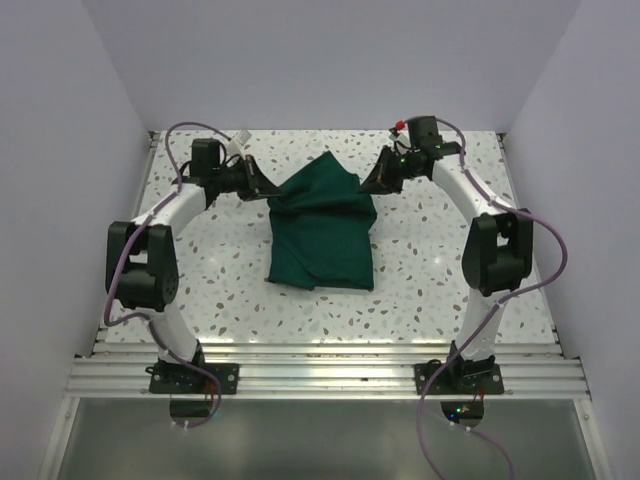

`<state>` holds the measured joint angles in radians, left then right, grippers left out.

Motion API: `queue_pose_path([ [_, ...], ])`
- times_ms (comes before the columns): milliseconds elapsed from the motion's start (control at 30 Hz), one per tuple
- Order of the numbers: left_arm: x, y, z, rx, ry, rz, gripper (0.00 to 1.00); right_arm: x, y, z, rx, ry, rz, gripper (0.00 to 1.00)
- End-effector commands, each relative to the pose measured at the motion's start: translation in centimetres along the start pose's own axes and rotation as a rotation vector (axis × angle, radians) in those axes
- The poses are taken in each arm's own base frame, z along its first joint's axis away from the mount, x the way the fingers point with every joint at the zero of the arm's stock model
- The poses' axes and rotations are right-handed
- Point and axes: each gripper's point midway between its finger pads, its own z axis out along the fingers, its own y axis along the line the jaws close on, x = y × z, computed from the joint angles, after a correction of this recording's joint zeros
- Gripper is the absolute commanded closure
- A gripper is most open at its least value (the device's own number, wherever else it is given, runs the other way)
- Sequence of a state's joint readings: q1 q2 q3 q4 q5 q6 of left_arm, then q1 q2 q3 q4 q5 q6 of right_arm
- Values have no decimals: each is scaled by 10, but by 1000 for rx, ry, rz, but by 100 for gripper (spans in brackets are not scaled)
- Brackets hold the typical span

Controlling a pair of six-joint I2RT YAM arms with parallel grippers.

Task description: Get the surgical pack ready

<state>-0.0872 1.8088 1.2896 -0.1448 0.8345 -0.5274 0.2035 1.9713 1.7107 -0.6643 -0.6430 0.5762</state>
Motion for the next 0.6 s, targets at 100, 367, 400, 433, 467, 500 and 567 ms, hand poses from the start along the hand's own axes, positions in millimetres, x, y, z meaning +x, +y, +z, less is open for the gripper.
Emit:
queue_pose_path([
  [100,26,-28,-11,23,27,79,100,19,13,-32,-17,-21,-43,100],
  [367,67,-5,-16,-63,74,34,100,74,-21,-23,42,105,-20,100],
  [400,69,-1,-17,-83,73,27,100,83,-22,-21,44,123,-35,100],
  [433,73,1,-18,-91,78,18,100,93,-26,-20,53,143,-34,100],
  [467,76,3,-19,-97,80,14,100,101,-28,-19,60,163,-40,100],
  [500,78,5,-19,-107,82,12,100,106,-31,-19,66,171,-50,100],
  [567,84,8,-22,-128,88,0,100,120,-37,-18,73,201,-43,99],
])
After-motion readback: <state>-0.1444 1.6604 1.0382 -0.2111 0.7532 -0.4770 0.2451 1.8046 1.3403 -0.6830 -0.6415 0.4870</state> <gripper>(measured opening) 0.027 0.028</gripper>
